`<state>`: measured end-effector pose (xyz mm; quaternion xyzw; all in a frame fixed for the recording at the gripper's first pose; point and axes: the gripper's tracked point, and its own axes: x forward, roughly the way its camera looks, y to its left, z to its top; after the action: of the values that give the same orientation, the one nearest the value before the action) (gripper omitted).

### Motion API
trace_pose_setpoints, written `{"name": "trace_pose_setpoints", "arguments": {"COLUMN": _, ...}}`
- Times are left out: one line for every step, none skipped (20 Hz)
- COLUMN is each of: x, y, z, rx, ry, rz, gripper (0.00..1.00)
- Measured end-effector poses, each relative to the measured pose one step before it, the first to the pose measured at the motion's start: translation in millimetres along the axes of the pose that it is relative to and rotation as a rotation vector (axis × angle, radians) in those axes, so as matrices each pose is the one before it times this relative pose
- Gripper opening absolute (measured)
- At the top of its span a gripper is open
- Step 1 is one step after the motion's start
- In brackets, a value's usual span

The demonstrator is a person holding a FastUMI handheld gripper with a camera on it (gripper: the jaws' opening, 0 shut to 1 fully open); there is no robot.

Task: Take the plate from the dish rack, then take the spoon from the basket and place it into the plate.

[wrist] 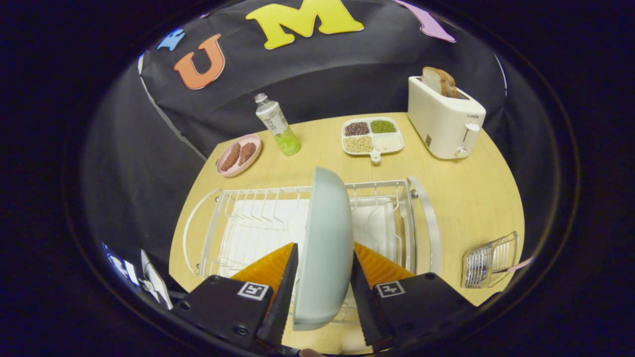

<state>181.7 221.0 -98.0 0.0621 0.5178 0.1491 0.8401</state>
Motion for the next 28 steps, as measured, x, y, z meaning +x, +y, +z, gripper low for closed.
{"name": "trace_pose_setpoints", "arguments": {"x": 1.69, "y": -1.81, "z": -0.73, "rx": 0.00351, "ry": 0.01068, "rz": -0.01960, "gripper": 0.62}}
{"name": "trace_pose_setpoints", "arguments": {"x": 0.08, "y": -3.12, "z": -0.66, "rx": 0.00793, "ry": 0.00570, "rz": -0.02533, "gripper": 0.53}}
{"name": "trace_pose_setpoints", "arguments": {"x": 0.18, "y": -1.57, "z": 1.60, "rx": 0.00506, "ry": 0.00496, "rz": -0.01788, "gripper": 0.49}}
{"name": "trace_pose_setpoints", "arguments": {"x": -1.06, "y": -2.50, "z": -1.87, "rx": -0.00087, "ry": 0.00396, "rz": -0.02300, "gripper": 0.46}}
{"name": "trace_pose_setpoints", "arguments": {"x": -0.84, "y": -2.78, "z": 0.73, "rx": -0.00186, "ry": 0.00248, "rz": -0.02223, "gripper": 0.44}}
{"name": "trace_pose_setpoints", "arguments": {"x": -0.67, "y": -1.99, "z": 1.70, "rx": 0.00638, "ry": -0.00024, "rz": -0.02010, "gripper": 0.42}}
{"name": "trace_pose_setpoints", "arguments": {"x": -2.42, "y": -1.27, "z": 1.44, "rx": 0.00615, "ry": -0.00168, "rz": -0.01310, "gripper": 0.41}}
{"name": "trace_pose_setpoints", "arguments": {"x": -2.76, "y": -2.09, "z": 2.24, "rx": -0.00139, "ry": -0.00285, "rz": -0.01831, "gripper": 0.40}}
{"name": "trace_pose_setpoints", "arguments": {"x": -2.98, "y": -1.27, "z": 3.01, "rx": -0.00167, "ry": -0.00920, "rz": -0.01350, "gripper": 0.39}}
{"name": "trace_pose_setpoints", "arguments": {"x": -2.01, "y": -0.93, "z": 2.70, "rx": -0.00431, "ry": -0.00857, "rz": -0.01504, "gripper": 0.39}}
{"name": "trace_pose_setpoints", "arguments": {"x": -3.58, "y": -0.07, "z": 2.32, "rx": -0.00665, "ry": -0.00888, "rz": -0.01209, "gripper": 0.38}}
{"name": "trace_pose_setpoints", "arguments": {"x": -2.23, "y": -0.62, "z": 3.02, "rx": -0.00569, "ry": -0.01300, "rz": -0.01658, "gripper": 0.38}}
{"name": "trace_pose_setpoints", "arguments": {"x": -1.70, "y": -2.70, "z": 3.88, "rx": -0.00841, "ry": -0.01496, "rz": -0.02647, "gripper": 0.37}}
{"name": "trace_pose_setpoints", "arguments": {"x": -1.13, "y": -2.10, "z": 3.70, "rx": -0.01066, "ry": -0.01549, "rz": -0.02627, "gripper": 0.36}}
{"name": "trace_pose_setpoints", "arguments": {"x": -2.45, "y": -2.27, "z": 4.38, "rx": -0.01127, "ry": -0.01764, "rz": -0.02712, "gripper": 0.36}}
{"name": "trace_pose_setpoints", "arguments": {"x": -2.72, "y": -5.25, "z": 6.30, "rx": -0.01131, "ry": -0.02475, "rz": -0.03588, "gripper": 0.35}}
{"name": "trace_pose_setpoints", "arguments": {"x": -5.47, "y": -2.08, "z": 5.11, "rx": -0.01287, "ry": -0.02320, "rz": -0.02095, "gripper": 0.35}}
{"name": "trace_pose_setpoints", "arguments": {"x": -5.90, "y": -4.52, "z": 4.80, "rx": -0.01007, "ry": -0.02969, "rz": -0.02139, "gripper": 0.34}}
{"name": "trace_pose_setpoints", "arguments": {"x": -7.61, "y": -5.34, "z": 5.95, "rx": -0.00778, "ry": -0.03739, "rz": -0.01611, "gripper": 0.34}}
{"name": "trace_pose_setpoints", "arguments": {"x": -8.39, "y": -4.36, "z": 2.64, "rx": -0.00242, "ry": -0.02914, "rz": 0.00027, "gripper": 0.34}}
{"name": "trace_pose_setpoints", "arguments": {"x": -8.61, "y": -3.11, "z": 0.19, "rx": 0.00656, "ry": -0.02143, "rz": 0.00908, "gripper": 0.34}}
{"name": "trace_pose_setpoints", "arguments": {"x": -10.63, "y": -4.04, "z": -1.47, "rx": 0.01225, "ry": -0.02140, "rz": 0.01993, "gripper": 0.34}}
{"name": "trace_pose_setpoints", "arguments": {"x": -11.93, "y": -4.05, "z": -3.57, "rx": 0.01575, "ry": -0.01777, "rz": 0.02608, "gripper": 0.34}}
{"name": "trace_pose_setpoints", "arguments": {"x": -11.21, "y": -4.38, "z": -5.02, "rx": 0.02170, "ry": -0.01169, "rz": 0.02617, "gripper": 0.34}}
{"name": "trace_pose_setpoints", "arguments": {"x": -12.55, "y": -3.45, "z": -7.33, "rx": 0.02587, "ry": -0.00987, "rz": 0.03416, "gripper": 0.34}}
{"name": "trace_pose_setpoints", "arguments": {"x": -15.08, "y": -3.11, "z": -11.46, "rx": 0.03326, "ry": -0.00999, "rz": 0.04668, "gripper": 0.34}}
{"name": "trace_pose_setpoints", "arguments": {"x": -12.28, "y": -3.06, "z": -11.77, "rx": 0.03100, "ry": -0.01114, "rz": 0.04174, "gripper": 0.34}}
{"name": "trace_pose_setpoints", "arguments": {"x": -11.45, "y": -4.05, "z": -13.37, "rx": 0.02288, "ry": -0.01353, "rz": 0.03782, "gripper": 0.34}}
